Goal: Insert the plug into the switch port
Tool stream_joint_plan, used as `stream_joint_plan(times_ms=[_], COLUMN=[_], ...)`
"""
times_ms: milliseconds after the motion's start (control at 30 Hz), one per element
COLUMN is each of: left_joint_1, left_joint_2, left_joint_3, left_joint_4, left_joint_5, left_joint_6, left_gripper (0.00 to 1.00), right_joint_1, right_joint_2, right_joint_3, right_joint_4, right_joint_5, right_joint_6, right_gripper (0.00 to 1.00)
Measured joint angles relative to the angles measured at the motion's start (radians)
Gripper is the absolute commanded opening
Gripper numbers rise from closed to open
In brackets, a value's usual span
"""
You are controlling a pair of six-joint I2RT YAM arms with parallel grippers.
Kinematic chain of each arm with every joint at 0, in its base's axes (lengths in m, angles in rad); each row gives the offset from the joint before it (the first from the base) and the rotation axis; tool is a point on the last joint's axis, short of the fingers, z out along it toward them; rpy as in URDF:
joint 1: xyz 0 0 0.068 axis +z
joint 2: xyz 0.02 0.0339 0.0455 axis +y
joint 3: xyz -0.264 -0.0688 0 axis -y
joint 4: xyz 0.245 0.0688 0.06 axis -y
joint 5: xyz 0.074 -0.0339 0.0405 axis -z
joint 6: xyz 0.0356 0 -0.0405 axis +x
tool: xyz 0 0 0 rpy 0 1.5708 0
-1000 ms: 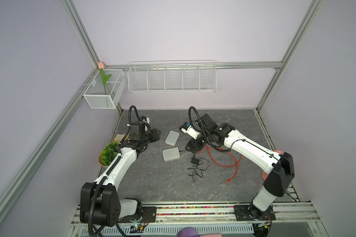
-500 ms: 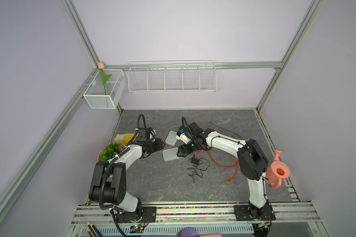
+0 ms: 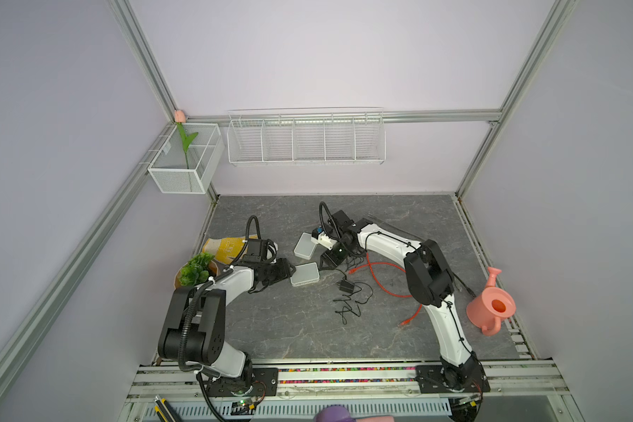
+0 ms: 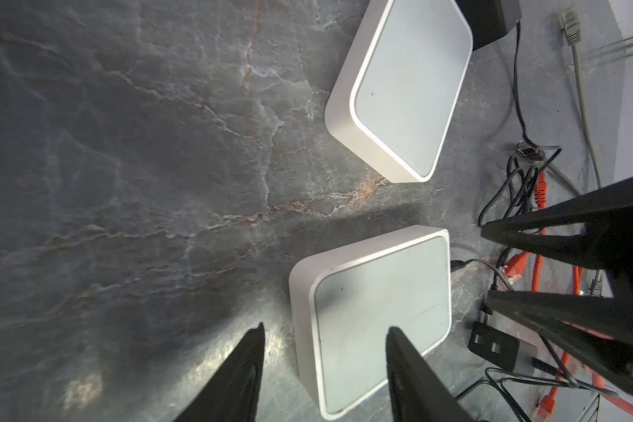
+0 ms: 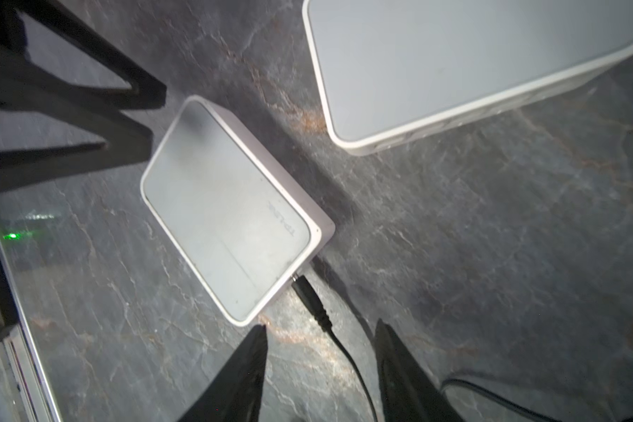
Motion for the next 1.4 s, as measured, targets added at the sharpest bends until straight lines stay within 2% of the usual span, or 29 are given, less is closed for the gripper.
stream_joint_plan(times_ms=[167,333,600,767,1100,1233,1400], left_joint_1=[0.0,0.0,0.0,0.0,0.0,0.0,0.0], left_joint_2=[0.002,0.029,0.034,0.047,0.032,-0.015,-0.093], left_joint_3=[0.0,0.0,-0.009,-0.029,-0.053,-0.06,-0.073], left_joint_4=[0.03,0.049,0.069,0.092,0.127,0.129,0.143], left_joint_5=[0.025,0.045,0.063,0.076,0.113,0.121,0.136], left_joint_6=[-0.013,-0.022,-0.025,-0.025,-0.04,-0.047,-0.069], left_gripper=[0.55,0.55,0.54,0.54,0.54,0.54,0.54], right_joint_1=[0.002,0.008,0.015,0.016,0.018,0.024,0.042], right_joint_2=[0.03,0.051,0.084,0.074,-0.054,-0.134,-0.249], right_joint_3=[0.004,0.035,0.067,0.026,-0.195,-0.247,-0.229], right_joint_4=[-0.044,-0.067,-0.068,-0.031,0.087,0.097,0.06], right_joint_5=[0.0,-0.003,-0.03,-0.079,-0.146,-0.14,-0.082], right_joint_6=[-0.061,-0.093,-0.113,-0.095,-0.016,0.006,0.011], right_gripper=[0.49,0.43,0.17,0.07,0.07,0.06,0.06])
